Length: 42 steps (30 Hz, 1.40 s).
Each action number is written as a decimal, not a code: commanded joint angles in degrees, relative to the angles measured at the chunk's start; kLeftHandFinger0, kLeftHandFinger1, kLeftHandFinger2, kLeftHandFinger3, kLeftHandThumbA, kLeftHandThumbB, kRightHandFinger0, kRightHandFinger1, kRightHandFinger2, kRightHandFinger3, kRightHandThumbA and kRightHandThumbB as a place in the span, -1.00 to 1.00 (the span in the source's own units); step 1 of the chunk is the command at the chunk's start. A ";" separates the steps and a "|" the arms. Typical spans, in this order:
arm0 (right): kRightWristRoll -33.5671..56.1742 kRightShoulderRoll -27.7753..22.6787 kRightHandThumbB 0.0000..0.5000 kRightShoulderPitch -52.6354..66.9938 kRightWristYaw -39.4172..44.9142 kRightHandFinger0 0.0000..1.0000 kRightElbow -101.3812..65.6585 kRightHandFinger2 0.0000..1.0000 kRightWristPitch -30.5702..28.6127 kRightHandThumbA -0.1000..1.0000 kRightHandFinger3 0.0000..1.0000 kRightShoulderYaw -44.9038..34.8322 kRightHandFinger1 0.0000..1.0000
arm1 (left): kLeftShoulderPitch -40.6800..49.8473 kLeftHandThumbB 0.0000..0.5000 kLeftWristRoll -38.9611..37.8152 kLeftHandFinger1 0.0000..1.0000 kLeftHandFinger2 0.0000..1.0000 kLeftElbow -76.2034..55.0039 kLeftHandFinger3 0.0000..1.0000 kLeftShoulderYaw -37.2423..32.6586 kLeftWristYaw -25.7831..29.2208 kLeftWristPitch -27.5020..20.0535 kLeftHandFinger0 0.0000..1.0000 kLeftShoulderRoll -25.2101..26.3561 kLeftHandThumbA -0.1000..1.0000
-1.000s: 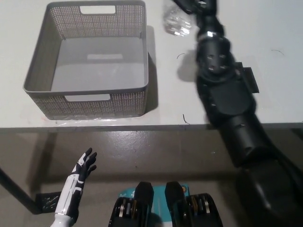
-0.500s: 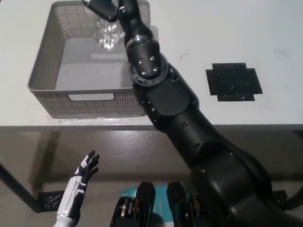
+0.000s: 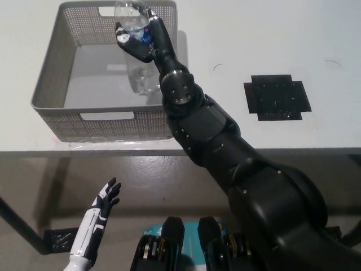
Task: Use the right hand to pick up a water botttle and place it into a container on the left side
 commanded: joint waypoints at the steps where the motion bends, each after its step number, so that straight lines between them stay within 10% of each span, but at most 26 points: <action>1: 0.79 -1.52 1.00 -1.66 11.84 1.00 -0.09 1.00 1.16 0.62 1.00 0.84 1.00 | -0.37 -0.50 3.07 1.00 1.00 -2.05 1.00 -0.68 0.48 -0.89 1.00 1.35 1.00; 18: -0.70 -5.55 1.00 1.65 11.00 1.00 -6.41 1.00 -6.05 1.00 1.00 2.64 1.00 | -0.31 -0.52 2.73 1.00 1.00 -2.16 0.95 -0.77 0.24 0.05 1.00 1.56 1.00; 29: 6.77 -16.45 0.93 35.93 19.86 1.00 -83.05 1.00 6.54 1.00 1.00 1.31 1.00 | 0.23 -0.50 2.91 1.00 1.00 -2.65 0.99 -0.99 0.15 1.00 1.00 1.58 1.00; 42: 12.16 -22.48 0.65 74.04 18.47 1.00 -84.93 1.00 -12.26 1.00 1.00 -2.37 1.00 | -1.25 -0.54 -1.23 1.00 1.00 -0.73 1.00 0.70 -0.11 -0.52 1.00 2.13 1.00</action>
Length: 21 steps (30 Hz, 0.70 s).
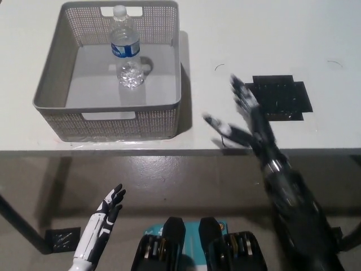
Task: Use the right hand to pick up a water botttle and place it into a container on the left side
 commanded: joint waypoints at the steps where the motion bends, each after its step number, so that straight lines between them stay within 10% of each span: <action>1: 12.40 -7.74 0.58 23.81 6.24 1.00 -27.72 1.00 -13.43 1.00 1.00 -3.88 1.00 | -2.08 -0.57 -4.04 1.00 1.00 -1.30 1.00 1.98 -0.42 -1.43 1.00 1.51 1.00; 7: 9.61 -7.98 0.91 27.35 5.01 1.00 -24.00 1.00 -12.17 1.00 1.00 -3.79 1.00 | -3.77 -0.62 -4.56 1.00 1.00 -0.42 1.00 2.33 -0.46 -1.96 1.00 1.78 0.98; 21: 11.56 -8.50 0.74 27.57 8.38 1.00 -18.90 1.00 -12.13 1.00 1.00 -2.49 1.00 | -4.30 -0.63 -4.45 1.00 1.00 -0.34 1.00 3.11 -0.06 -1.62 1.00 1.76 0.96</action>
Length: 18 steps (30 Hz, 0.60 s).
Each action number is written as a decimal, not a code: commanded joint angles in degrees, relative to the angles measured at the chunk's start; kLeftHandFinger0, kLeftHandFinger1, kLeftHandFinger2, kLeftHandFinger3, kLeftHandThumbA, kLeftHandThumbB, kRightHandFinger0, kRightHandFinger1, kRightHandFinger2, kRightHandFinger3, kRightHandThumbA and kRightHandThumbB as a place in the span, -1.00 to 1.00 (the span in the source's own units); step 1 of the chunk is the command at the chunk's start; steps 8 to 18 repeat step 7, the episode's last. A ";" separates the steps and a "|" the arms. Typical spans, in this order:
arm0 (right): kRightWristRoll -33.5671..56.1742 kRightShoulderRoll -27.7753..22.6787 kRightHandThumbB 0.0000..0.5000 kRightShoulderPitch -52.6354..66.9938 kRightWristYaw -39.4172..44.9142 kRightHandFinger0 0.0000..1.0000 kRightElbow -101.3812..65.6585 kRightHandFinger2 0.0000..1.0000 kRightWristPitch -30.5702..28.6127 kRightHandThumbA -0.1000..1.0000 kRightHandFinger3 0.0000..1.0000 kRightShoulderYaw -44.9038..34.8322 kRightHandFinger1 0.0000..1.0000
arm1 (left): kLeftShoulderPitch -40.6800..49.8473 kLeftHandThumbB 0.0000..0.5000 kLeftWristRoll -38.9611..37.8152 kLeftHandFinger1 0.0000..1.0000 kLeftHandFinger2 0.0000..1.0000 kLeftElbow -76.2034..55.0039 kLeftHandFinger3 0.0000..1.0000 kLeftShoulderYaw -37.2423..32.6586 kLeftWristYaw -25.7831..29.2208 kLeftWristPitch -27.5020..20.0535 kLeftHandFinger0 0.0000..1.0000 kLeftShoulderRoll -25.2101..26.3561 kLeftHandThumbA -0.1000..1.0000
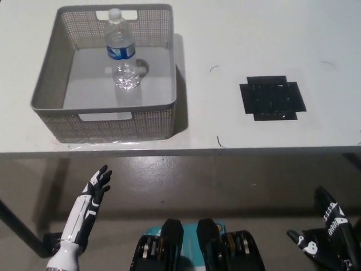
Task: Use the right hand to pick up a water botttle and place it into a container on the left side
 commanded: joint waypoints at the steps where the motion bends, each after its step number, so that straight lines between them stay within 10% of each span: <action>1: 2.08 0.00 0.71 -1.88 2.13 1.00 -0.22 1.00 -3.28 1.00 1.00 -0.17 1.00 | -0.83 -0.64 -1.00 1.00 1.00 -0.42 1.00 0.31 -0.01 -1.71 1.00 0.50 0.96; 18: 1.99 0.16 0.70 -2.46 2.19 1.00 0.27 1.00 -2.73 1.00 1.00 -0.51 1.00 | -0.61 -0.67 -1.50 1.00 1.00 -0.37 1.00 0.19 -0.11 -1.88 1.00 0.20 0.93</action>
